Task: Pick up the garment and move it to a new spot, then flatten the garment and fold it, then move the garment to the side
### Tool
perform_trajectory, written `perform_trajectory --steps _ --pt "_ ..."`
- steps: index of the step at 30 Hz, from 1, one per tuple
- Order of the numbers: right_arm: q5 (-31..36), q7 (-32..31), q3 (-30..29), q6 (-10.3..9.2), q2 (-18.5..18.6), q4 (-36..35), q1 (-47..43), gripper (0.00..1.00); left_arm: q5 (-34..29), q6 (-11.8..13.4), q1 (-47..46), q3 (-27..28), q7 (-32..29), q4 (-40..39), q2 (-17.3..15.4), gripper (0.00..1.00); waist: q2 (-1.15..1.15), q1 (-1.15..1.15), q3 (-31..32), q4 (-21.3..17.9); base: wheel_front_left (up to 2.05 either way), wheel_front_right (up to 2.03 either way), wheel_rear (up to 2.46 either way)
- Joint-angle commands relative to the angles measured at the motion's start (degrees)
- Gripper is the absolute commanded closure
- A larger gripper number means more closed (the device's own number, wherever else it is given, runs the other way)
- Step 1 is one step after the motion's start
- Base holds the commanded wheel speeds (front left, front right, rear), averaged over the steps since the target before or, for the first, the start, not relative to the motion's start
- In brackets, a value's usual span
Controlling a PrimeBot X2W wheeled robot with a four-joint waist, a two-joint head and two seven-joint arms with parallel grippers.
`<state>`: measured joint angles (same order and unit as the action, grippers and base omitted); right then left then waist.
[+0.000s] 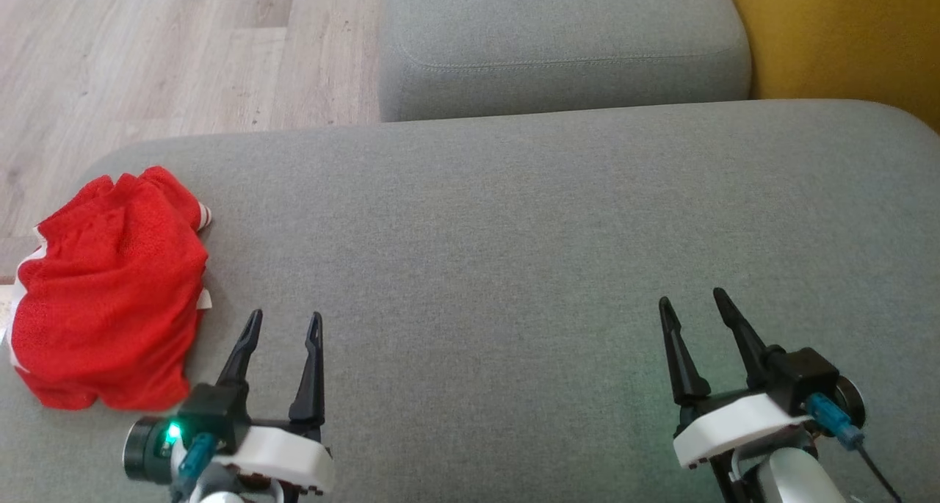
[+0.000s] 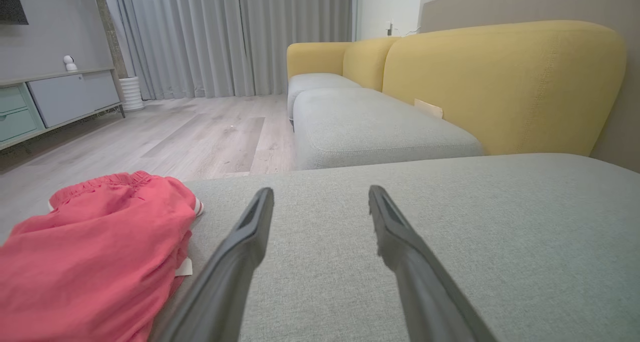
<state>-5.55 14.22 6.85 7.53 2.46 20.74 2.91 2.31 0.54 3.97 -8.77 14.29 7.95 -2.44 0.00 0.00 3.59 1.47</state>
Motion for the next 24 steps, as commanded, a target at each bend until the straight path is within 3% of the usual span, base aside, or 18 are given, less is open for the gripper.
perform_trajectory --steps 1,12,24 --pt "0.0 0.8 1.0 -0.04 0.4 -2.1 2.7 0.0 0.5 0.4 -3.3 1.9 0.7 -1.8 -0.5 0.0 0.0 0.0 0.0 0.1 0.0 0.0 0.0" --pt "0.2 0.8 0.4 -0.04 0.4 -2.9 1.9 0.0 2.8 2.0 -3.9 2.9 0.7 -1.5 -0.4 0.0 0.0 0.0 -0.6 2.1 0.0 0.0 0.0" --pt "-0.4 0.8 1.9 -0.04 0.4 -3.9 0.1 0.0 1.8 1.9 -3.5 3.7 0.7 -1.5 -0.4 0.0 0.0 0.0 -0.1 11.7 0.0 0.0 0.0"
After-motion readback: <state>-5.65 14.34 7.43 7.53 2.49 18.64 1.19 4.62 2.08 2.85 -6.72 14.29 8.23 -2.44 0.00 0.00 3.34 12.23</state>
